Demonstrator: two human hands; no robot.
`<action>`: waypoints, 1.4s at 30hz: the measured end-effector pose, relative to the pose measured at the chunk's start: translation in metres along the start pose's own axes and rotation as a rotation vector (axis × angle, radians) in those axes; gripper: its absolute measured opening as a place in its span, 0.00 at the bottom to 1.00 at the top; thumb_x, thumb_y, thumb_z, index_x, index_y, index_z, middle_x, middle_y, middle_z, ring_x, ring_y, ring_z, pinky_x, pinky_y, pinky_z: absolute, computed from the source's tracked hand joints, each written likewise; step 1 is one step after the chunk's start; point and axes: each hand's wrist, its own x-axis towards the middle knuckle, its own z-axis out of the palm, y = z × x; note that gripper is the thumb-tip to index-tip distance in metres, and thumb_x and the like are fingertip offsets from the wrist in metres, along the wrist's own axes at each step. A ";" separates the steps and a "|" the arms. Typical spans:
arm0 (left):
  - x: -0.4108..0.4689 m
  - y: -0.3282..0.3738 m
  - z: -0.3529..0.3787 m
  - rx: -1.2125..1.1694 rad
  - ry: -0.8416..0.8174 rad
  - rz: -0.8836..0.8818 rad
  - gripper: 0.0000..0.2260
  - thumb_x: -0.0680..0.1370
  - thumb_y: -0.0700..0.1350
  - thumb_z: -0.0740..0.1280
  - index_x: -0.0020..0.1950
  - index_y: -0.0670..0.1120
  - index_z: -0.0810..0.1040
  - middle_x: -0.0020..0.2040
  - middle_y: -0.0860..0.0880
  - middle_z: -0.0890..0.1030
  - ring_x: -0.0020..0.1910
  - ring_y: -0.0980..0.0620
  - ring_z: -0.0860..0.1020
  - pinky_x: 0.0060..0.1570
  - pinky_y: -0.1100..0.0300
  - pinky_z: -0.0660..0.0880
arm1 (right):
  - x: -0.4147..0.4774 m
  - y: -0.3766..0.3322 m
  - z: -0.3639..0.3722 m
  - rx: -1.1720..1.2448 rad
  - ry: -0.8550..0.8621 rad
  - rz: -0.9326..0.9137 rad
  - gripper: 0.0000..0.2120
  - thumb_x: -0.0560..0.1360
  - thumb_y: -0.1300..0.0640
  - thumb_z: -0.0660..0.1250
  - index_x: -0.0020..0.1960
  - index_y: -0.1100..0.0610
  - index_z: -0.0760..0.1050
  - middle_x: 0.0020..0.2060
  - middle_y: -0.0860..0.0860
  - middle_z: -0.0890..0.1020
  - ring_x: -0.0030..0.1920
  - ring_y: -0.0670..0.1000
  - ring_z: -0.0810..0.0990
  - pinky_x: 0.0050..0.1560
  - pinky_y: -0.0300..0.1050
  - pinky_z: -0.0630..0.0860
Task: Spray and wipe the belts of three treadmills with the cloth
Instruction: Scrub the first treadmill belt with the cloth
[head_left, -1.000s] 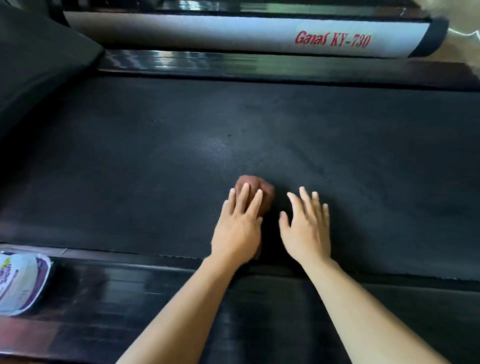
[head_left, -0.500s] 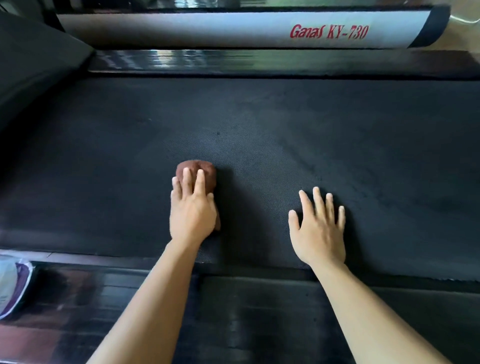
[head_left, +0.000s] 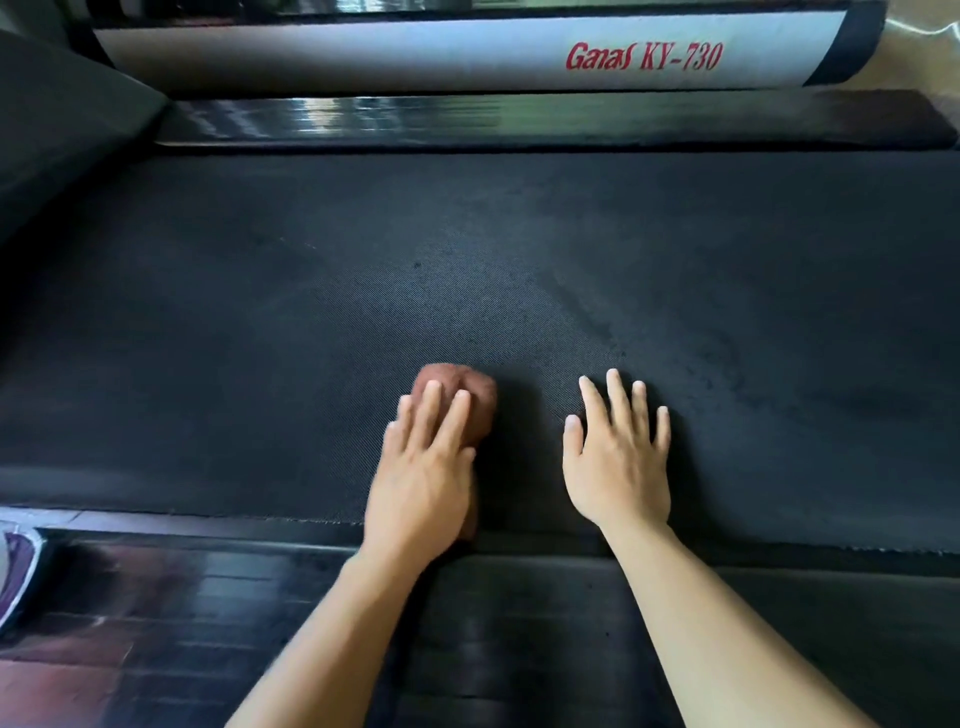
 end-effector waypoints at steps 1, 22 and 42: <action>0.003 -0.015 -0.006 -0.009 0.017 -0.047 0.26 0.80 0.48 0.58 0.79 0.49 0.62 0.81 0.44 0.57 0.79 0.34 0.55 0.75 0.42 0.58 | 0.000 -0.001 0.000 -0.002 0.002 -0.002 0.26 0.81 0.45 0.50 0.77 0.49 0.63 0.78 0.53 0.62 0.78 0.59 0.58 0.76 0.62 0.52; 0.003 -0.015 -0.004 -0.059 0.013 -0.035 0.26 0.81 0.49 0.61 0.79 0.53 0.62 0.81 0.47 0.57 0.80 0.38 0.54 0.77 0.47 0.55 | 0.003 0.005 -0.001 0.065 -0.012 -0.013 0.25 0.80 0.45 0.55 0.75 0.49 0.67 0.77 0.53 0.64 0.77 0.60 0.60 0.75 0.63 0.54; 0.136 0.114 0.034 0.040 -0.077 0.152 0.27 0.83 0.49 0.58 0.82 0.50 0.54 0.82 0.44 0.51 0.80 0.38 0.48 0.78 0.48 0.49 | 0.034 0.083 -0.012 -0.004 0.040 0.055 0.22 0.79 0.46 0.62 0.72 0.49 0.69 0.76 0.55 0.65 0.76 0.61 0.60 0.75 0.62 0.55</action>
